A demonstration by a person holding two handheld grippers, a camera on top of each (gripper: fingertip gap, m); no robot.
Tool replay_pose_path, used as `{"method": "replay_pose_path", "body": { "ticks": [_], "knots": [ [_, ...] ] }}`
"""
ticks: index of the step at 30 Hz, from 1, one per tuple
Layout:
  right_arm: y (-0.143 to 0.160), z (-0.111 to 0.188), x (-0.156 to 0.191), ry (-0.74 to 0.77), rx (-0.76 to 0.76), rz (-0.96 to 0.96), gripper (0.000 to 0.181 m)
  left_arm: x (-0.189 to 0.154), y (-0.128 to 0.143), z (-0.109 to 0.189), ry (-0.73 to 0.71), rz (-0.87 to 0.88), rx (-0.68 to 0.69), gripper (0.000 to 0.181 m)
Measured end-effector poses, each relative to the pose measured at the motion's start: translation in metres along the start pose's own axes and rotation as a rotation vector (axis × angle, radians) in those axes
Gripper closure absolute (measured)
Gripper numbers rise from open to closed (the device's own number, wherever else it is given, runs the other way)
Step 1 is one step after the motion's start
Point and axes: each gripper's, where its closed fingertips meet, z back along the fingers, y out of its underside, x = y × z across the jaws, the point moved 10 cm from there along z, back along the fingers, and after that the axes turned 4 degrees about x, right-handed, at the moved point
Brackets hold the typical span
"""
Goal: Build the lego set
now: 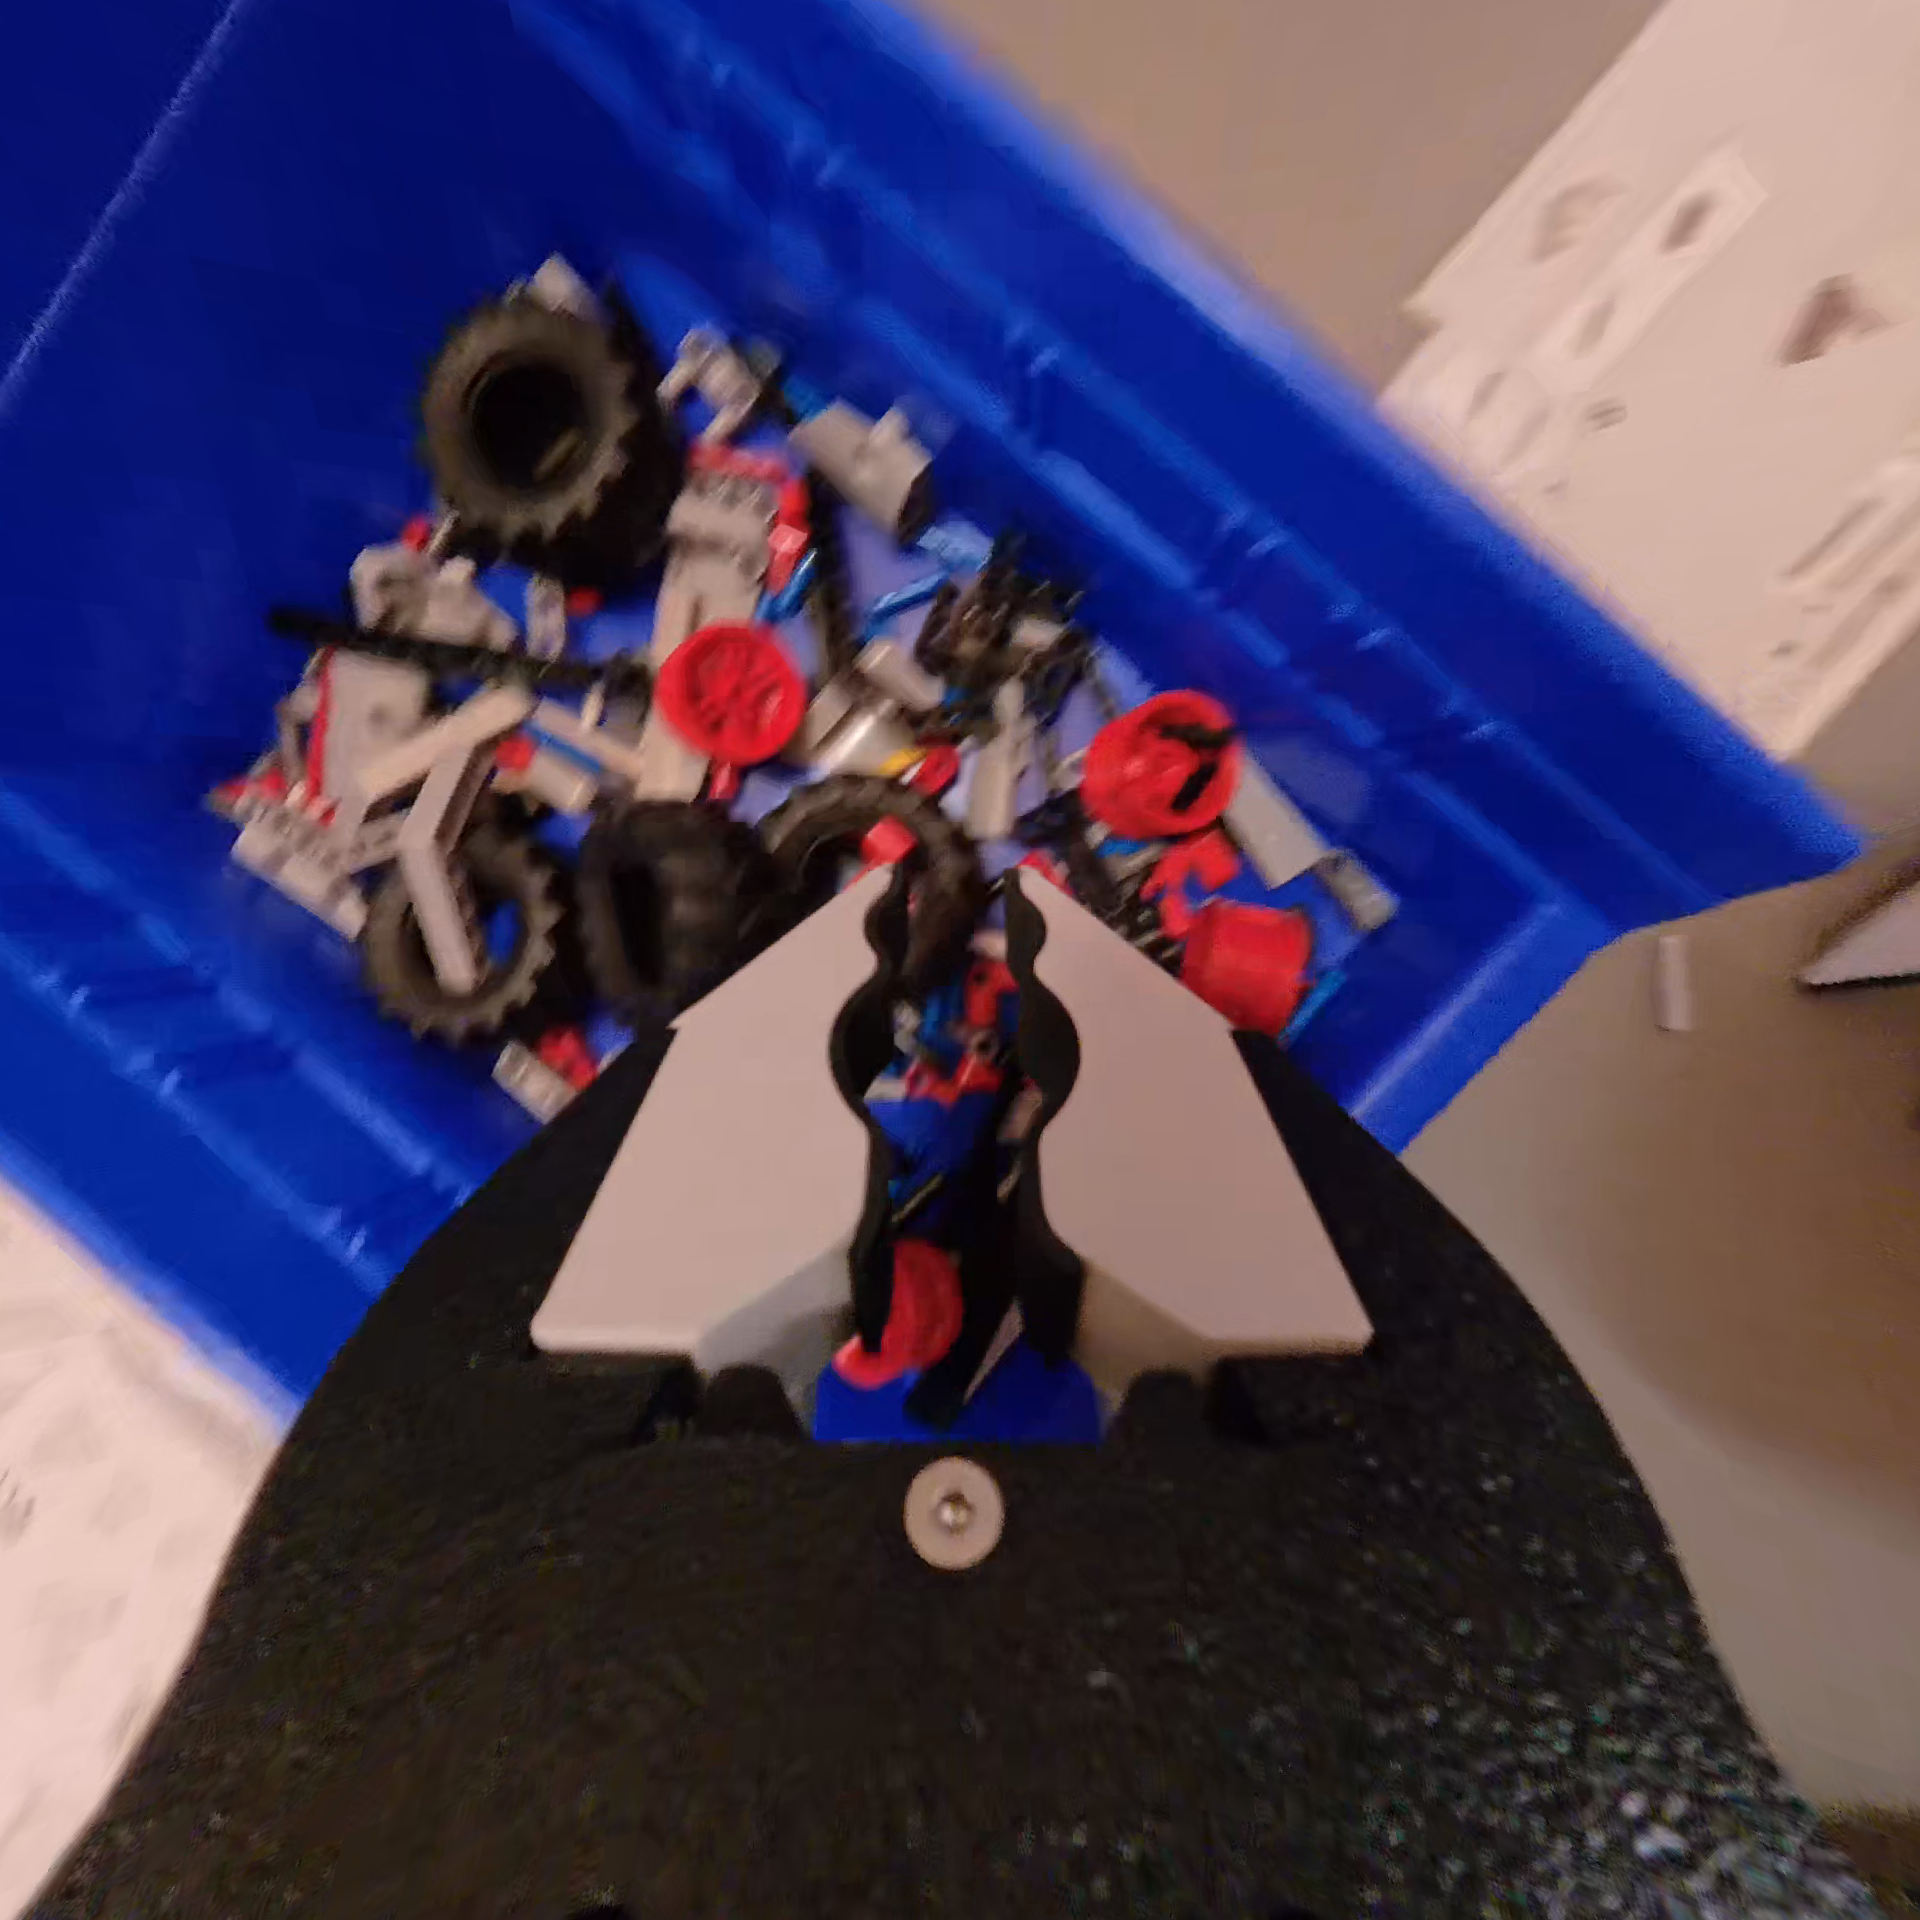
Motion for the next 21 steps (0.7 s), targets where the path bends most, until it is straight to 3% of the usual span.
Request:
{"method": "replay_pose_path", "body": {
  "ticks": [2, 6, 11, 15, 18, 21],
  "knots": [
    [0.0, 0.0, 0.0, -0.002, -0.001, -0.004, 0.145, -0.006, -0.008, -0.008, 0.072, -0.038, -0.078, 0.171],
    [0.0, 0.0, 0.0, 0.003, 0.001, 0.003, 0.144, -0.008, -0.016, -0.032, 0.106, -0.057, -0.107, 0.181],
    [0.0, 0.0, 0.001, 0.006, 0.002, 0.008, 0.144, -0.017, -0.01, -0.056, 0.062, -0.159, 0.064, 0.181],
    [0.0, 0.0, 0.001, 0.003, 0.0, 0.006, 0.144, -0.02, -0.005, -0.051, 0.137, -0.168, 0.11, 0.181],
    [0.0, -0.001, 0.001, 0.002, 0.002, 0.009, 0.144, -0.014, -0.001, -0.047, 0.116, -0.149, 0.129, 0.181],
    [0.0, -0.001, 0.001, 0.001, 0.001, 0.006, 0.144, -0.009, -0.005, -0.047, 0.1, -0.116, 0.059, 0.179]
  ]
}}
